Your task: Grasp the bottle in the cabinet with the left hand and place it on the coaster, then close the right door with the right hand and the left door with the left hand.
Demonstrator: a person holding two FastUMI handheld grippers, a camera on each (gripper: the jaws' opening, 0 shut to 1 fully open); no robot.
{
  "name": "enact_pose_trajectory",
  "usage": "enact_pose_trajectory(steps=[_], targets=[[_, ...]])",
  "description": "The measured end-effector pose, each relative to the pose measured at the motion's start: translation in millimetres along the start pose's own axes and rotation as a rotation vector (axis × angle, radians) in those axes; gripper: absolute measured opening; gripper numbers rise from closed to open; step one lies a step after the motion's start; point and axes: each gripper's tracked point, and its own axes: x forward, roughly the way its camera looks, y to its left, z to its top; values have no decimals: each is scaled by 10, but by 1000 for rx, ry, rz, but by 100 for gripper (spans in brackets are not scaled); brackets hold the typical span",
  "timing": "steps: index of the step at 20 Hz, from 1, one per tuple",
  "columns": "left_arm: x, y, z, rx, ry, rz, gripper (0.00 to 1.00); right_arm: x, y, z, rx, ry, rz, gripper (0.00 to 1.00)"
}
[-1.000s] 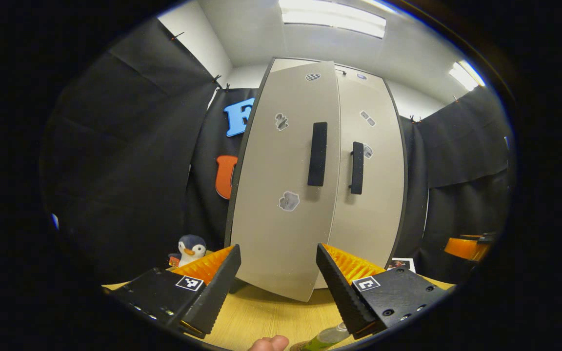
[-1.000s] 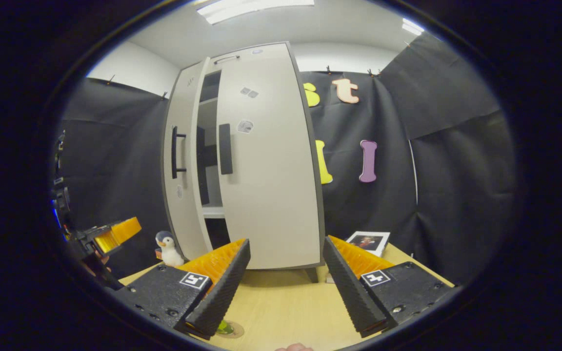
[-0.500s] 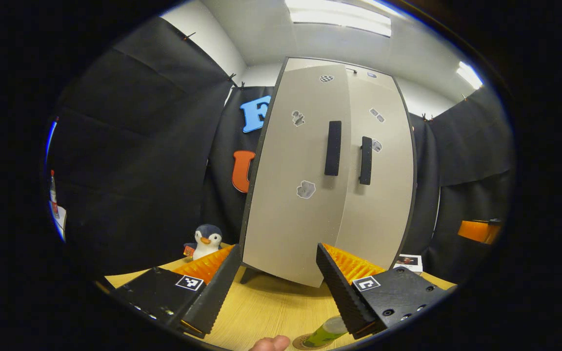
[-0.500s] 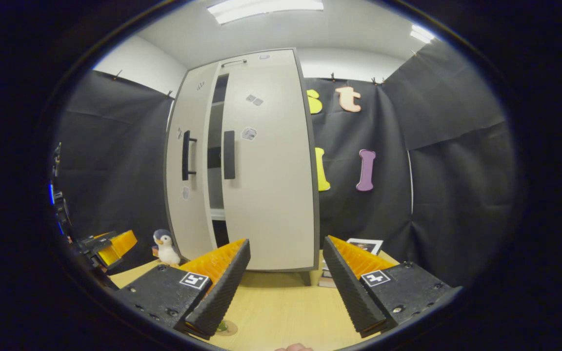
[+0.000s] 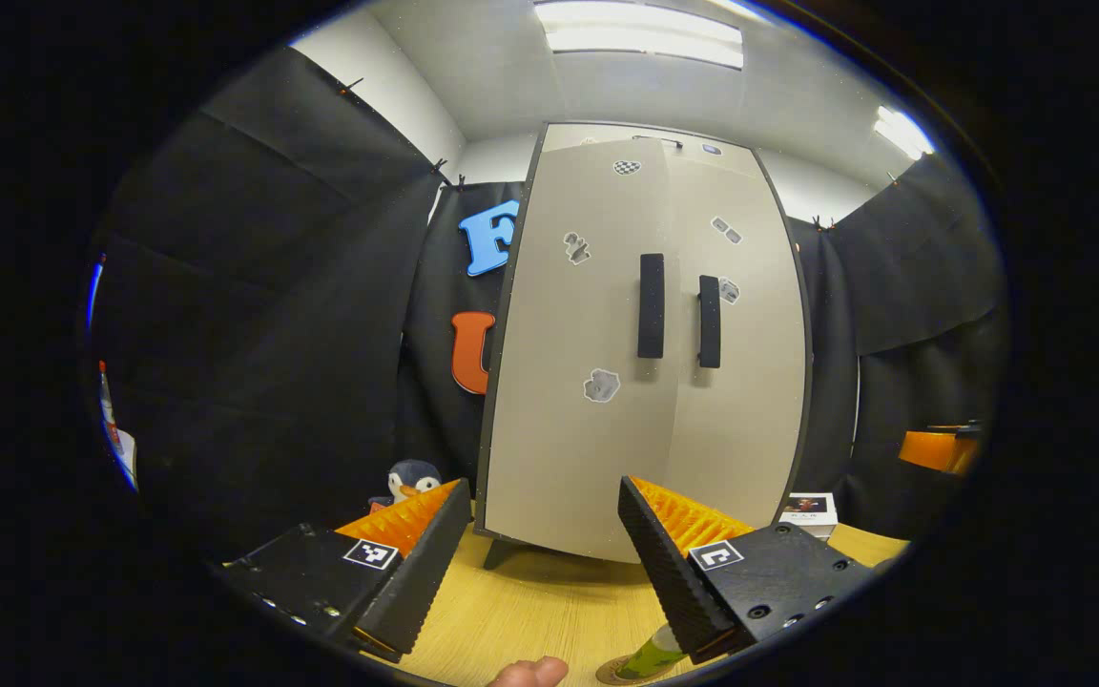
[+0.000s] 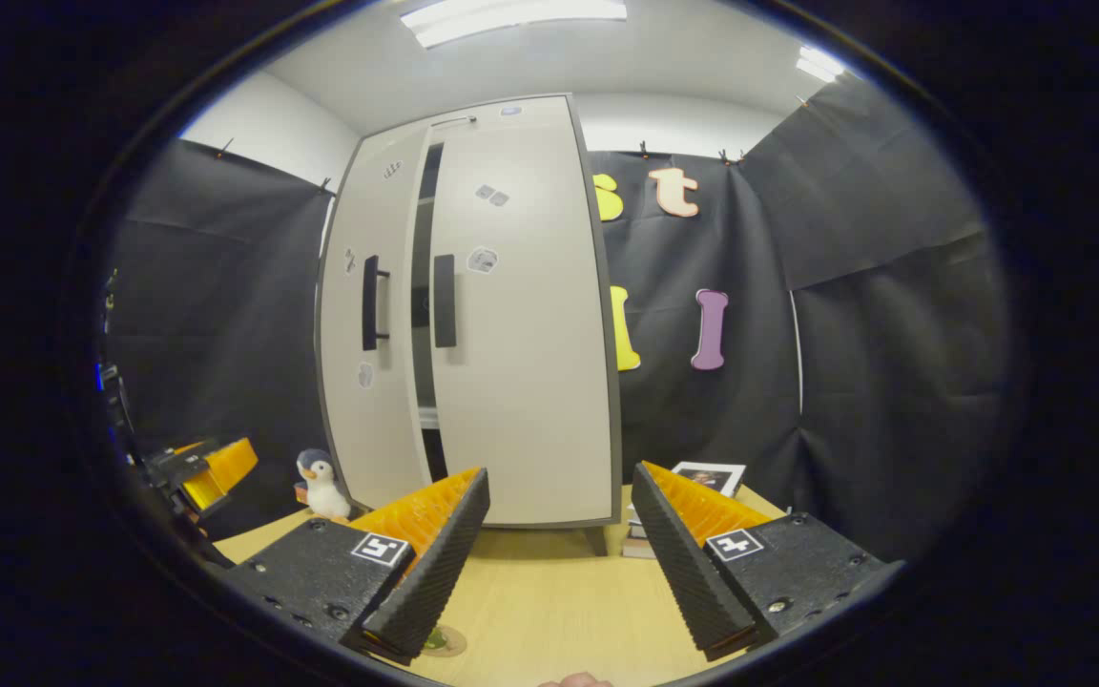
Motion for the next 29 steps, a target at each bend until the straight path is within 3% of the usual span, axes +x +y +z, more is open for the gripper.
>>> enact_pose_trajectory(steps=[5, 6, 7, 8, 10, 12, 13, 17, 18, 20, 21, 26, 27, 29], targets=[[-10, 8, 2, -5, -1, 2, 95, -6, 1, -9, 14, 10, -1, 98], [-13, -1, -5, -7, 1, 1, 95, -12, 5, -10, 16, 11, 1, 94], [-24, -1, -12, -9, 1, -1, 95, -16, 11, -5, 16, 12, 3, 98], [-23, -3, -15, -11, 3, -1, 95, -22, 12, -11, 16, 12, 3, 94], [-25, 7, -20, -14, 7, 2, 95, -26, 6, -31, 16, 17, 1, 98], [-34, 26, -21, -12, 5, 10, 95, -34, 19, -45, 24, 23, 4, 98], [-42, 37, -8, -9, 1, 12, 95, -37, 17, -39, 28, 25, 3, 94], [-50, -7, -36, -27, 9, 1, 95, -42, 23, -25, 31, 25, -1, 94], [-65, -19, -55, -37, 16, -2, 95, -53, 16, -36, 27, 27, -1, 98], [-66, -30, -71, -41, 21, -9, 95, -57, 21, -34, 27, 27, -1, 94], [-68, -23, -65, -35, 20, -7, 95, -56, 17, -37, 27, 29, -2, 99], [-83, -56, -40, -22, 7, -16, 95, -74, 9, -41, 39, 32, -4, 98], [-86, -57, -46, -22, 10, -17, 95, -78, 9, -35, 40, 32, -4, 94], [-83, -74, -53, -24, 14, -19, 95, -85, 10, -44, 39, 34, -6, 98]])
